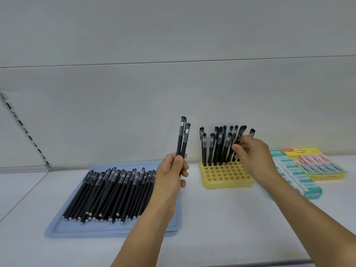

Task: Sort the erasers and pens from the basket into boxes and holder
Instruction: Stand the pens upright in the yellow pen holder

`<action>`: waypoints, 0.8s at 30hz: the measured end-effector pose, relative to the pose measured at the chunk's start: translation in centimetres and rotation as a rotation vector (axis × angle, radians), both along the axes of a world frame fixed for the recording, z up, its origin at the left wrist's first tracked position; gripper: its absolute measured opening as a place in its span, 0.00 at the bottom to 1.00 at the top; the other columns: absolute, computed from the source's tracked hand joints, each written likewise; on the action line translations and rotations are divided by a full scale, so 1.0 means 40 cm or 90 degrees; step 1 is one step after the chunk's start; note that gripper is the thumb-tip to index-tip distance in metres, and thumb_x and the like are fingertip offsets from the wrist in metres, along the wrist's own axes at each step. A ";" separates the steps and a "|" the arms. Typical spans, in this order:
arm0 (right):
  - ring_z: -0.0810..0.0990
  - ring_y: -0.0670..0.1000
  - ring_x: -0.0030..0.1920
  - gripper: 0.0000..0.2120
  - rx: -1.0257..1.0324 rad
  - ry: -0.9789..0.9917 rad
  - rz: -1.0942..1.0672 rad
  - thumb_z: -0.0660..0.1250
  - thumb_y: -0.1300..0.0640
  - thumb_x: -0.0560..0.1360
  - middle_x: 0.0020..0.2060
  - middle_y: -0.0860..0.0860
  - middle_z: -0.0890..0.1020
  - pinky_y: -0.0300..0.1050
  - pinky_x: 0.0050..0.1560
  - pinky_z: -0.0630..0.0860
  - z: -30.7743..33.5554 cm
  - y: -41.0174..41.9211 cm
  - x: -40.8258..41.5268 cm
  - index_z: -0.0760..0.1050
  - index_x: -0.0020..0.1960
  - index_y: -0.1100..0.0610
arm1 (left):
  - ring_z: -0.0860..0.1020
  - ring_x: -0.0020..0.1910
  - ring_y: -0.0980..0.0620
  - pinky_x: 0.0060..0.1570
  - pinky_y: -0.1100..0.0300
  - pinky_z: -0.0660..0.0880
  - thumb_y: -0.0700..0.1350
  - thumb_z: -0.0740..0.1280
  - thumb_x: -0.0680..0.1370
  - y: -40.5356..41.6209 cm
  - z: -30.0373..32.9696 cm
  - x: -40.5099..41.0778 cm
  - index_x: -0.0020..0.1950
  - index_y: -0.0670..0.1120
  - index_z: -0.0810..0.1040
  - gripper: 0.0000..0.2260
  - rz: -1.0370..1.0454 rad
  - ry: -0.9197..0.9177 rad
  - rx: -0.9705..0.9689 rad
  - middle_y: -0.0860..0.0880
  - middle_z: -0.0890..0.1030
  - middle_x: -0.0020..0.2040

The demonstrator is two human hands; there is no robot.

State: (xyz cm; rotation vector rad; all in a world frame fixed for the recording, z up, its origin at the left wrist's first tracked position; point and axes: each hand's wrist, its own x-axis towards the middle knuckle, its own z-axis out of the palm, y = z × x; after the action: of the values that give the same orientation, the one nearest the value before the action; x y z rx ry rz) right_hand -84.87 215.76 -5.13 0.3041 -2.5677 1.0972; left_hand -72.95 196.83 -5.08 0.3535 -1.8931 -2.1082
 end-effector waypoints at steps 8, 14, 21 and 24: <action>0.81 0.54 0.41 0.08 0.057 -0.003 0.012 0.65 0.54 0.78 0.38 0.51 0.82 0.52 0.44 0.79 -0.010 -0.007 -0.028 0.73 0.41 0.55 | 0.73 0.34 0.57 0.33 0.62 0.71 0.44 0.58 0.83 0.021 -0.007 0.002 0.55 0.46 0.79 0.10 -0.004 0.004 0.034 0.52 0.78 0.38; 0.81 0.55 0.41 0.08 0.101 -0.066 0.017 0.67 0.53 0.77 0.38 0.51 0.82 0.50 0.43 0.78 -0.025 -0.018 -0.031 0.75 0.41 0.55 | 0.74 0.35 0.57 0.34 0.62 0.73 0.44 0.59 0.83 0.035 -0.009 -0.003 0.55 0.46 0.79 0.09 -0.018 0.016 0.051 0.53 0.79 0.37; 0.77 0.43 0.36 0.10 -0.090 -0.003 0.066 0.67 0.48 0.76 0.35 0.45 0.80 0.36 0.35 0.71 0.071 -0.033 0.076 0.78 0.43 0.54 | 0.76 0.36 0.56 0.37 0.62 0.77 0.43 0.61 0.82 0.072 -0.020 -0.025 0.54 0.43 0.79 0.09 -0.050 0.037 0.068 0.51 0.79 0.39; 0.75 0.40 0.28 0.05 -0.235 -0.080 0.243 0.71 0.55 0.75 0.28 0.41 0.79 0.29 0.30 0.69 0.111 -0.060 0.116 0.80 0.42 0.55 | 0.76 0.38 0.54 0.40 0.59 0.78 0.43 0.61 0.82 0.109 -0.021 -0.039 0.53 0.43 0.79 0.08 -0.093 0.049 0.054 0.50 0.80 0.39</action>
State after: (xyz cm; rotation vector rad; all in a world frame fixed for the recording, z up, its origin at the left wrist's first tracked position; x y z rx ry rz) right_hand -80.24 213.36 -0.69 0.6658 -2.3998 1.7438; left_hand -74.53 201.20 -5.92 0.1537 -1.8398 -2.2662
